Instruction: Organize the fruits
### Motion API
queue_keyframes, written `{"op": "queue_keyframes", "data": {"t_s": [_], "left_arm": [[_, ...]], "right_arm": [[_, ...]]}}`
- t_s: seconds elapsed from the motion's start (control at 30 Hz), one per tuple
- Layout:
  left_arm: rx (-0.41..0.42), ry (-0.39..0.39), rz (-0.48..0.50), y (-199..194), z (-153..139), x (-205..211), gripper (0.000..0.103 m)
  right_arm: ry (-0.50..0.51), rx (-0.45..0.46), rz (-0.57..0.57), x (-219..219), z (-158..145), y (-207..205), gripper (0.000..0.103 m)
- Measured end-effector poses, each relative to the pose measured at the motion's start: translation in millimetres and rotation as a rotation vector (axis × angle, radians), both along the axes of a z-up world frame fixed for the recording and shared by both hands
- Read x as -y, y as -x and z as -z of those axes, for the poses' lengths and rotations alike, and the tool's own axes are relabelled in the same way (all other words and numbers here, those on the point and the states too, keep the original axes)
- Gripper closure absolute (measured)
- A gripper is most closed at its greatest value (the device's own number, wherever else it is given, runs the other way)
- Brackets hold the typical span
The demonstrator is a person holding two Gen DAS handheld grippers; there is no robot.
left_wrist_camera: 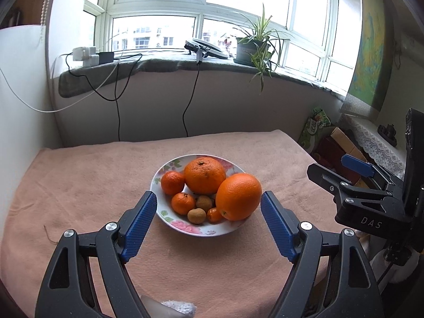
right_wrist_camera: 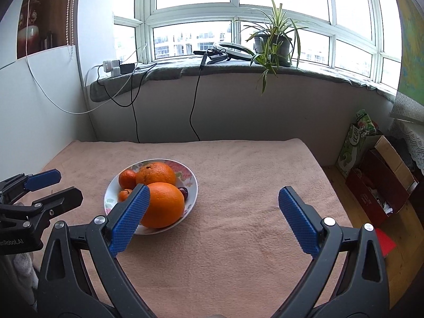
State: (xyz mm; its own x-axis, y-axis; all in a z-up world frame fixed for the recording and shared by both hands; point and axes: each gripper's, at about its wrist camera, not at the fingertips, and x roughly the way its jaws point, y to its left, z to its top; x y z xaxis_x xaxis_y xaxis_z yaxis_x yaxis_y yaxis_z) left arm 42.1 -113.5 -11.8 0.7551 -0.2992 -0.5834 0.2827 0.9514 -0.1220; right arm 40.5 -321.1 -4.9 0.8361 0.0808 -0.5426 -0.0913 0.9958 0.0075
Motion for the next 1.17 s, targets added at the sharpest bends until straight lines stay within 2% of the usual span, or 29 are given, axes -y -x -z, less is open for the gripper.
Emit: {"op": "queue_keyframes", "data": {"t_s": [1.17], "left_arm": [[0.046,-0.01,-0.02,5.4,-2.8,1.2,0.022]], "right_arm": [[0.0,-0.019,-0.003,0.3,3.9,-2.6,0.003]]}}
